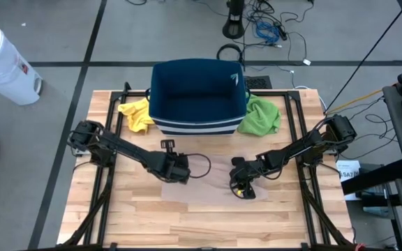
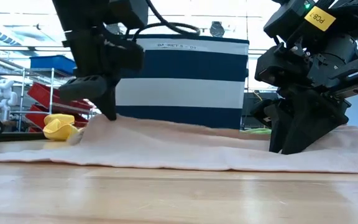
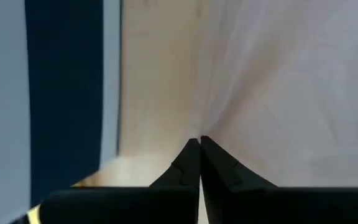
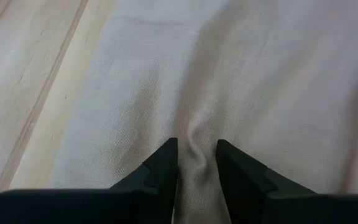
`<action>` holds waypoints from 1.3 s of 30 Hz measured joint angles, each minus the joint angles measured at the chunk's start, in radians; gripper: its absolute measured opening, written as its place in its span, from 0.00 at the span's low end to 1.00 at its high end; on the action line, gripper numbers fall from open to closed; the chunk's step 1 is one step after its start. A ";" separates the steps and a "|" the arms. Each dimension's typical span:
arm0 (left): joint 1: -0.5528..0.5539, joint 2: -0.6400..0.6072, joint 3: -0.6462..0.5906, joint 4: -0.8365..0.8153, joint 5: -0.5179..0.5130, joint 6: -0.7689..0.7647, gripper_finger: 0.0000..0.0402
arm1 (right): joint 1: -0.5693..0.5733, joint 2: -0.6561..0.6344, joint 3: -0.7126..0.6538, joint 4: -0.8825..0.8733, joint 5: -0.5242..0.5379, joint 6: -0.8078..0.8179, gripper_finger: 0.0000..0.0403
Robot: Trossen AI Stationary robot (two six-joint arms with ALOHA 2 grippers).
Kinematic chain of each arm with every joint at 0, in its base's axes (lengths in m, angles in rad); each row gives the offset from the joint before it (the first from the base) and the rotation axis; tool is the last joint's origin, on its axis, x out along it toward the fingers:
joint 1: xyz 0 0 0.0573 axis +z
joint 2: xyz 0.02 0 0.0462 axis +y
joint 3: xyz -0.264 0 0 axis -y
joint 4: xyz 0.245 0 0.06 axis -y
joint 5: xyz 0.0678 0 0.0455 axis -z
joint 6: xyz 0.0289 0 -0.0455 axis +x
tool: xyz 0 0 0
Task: Fold towel
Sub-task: Fold the brown towel
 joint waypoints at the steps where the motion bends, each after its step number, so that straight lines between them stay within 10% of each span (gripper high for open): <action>1: 0.009 0.000 0.000 -0.002 0.000 0.021 0.01 | 0.000 0.000 0.000 0.000 0.000 0.000 0.25; 16: 0.126 0.000 0.000 -0.002 0.204 0.097 0.15 | 0.000 -0.026 -0.001 -0.018 0.000 -0.003 0.25; 28: 0.136 0.000 0.000 0.002 0.231 0.085 0.15 | 0.000 -0.305 -0.001 -0.331 0.189 0.015 0.25; 39: 0.106 0.000 0.000 0.111 0.227 0.107 0.16 | 0.033 -0.373 -0.001 -0.445 0.082 0.084 0.25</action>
